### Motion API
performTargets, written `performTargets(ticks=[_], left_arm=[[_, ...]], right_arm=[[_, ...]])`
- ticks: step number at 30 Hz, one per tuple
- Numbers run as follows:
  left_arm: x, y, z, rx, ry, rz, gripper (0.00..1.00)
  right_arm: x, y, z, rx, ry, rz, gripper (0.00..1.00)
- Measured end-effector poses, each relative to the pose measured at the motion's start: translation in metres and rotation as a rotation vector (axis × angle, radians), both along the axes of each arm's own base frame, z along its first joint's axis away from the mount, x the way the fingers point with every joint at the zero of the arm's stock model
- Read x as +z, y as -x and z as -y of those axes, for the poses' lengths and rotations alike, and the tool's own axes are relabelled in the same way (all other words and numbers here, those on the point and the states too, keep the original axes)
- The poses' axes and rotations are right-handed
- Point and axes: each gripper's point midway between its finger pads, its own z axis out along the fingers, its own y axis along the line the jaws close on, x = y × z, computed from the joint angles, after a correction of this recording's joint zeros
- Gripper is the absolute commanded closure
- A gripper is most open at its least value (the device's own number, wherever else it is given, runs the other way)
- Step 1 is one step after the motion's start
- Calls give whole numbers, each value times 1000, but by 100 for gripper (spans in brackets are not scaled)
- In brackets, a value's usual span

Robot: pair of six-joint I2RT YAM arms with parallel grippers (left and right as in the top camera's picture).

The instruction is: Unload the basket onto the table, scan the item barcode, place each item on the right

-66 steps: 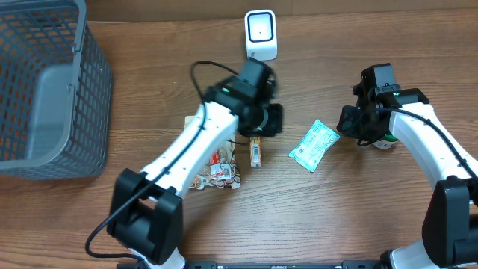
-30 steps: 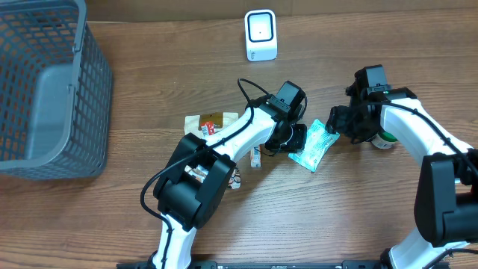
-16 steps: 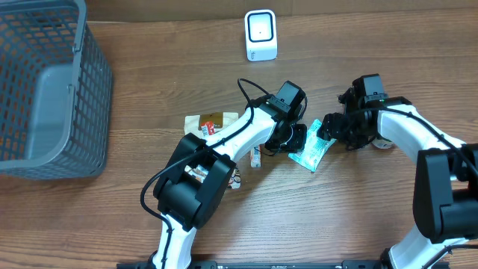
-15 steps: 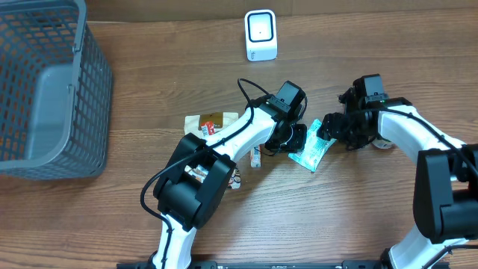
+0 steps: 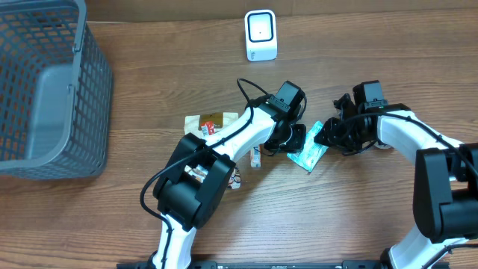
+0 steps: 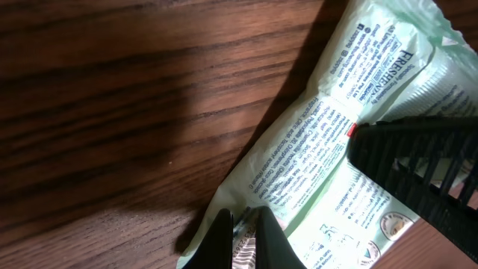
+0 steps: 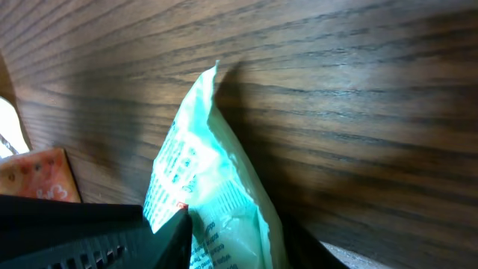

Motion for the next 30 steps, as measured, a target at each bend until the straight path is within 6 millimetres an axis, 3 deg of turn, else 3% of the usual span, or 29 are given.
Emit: performTargets(ticks=[4, 7, 9, 17, 20, 26, 30], left_arm=[[0, 0, 0, 1, -1, 0, 96], [0, 0, 0, 1, -2, 0, 96], [1, 0, -1, 1, -8, -3, 96], [17, -13, -16, 28, -98, 31, 96], [54, -35, -26, 63, -119, 121, 96], [138, -49, -67, 119, -126, 215, 93], [170, -48, -115, 198, -149, 215, 65]], right_arm=[[1, 1, -1, 20, -8, 8, 81], [2, 1, -2, 29, -17, 13, 85], [2, 1, -3, 32, -24, 13, 96], [4, 2, -5, 42, -39, 11, 96], [6, 3, -7, 50, -51, 10, 96], [31, 0, -28, 173, -179, 81, 96], [55, 4, -33, 242, -205, 149, 96]])
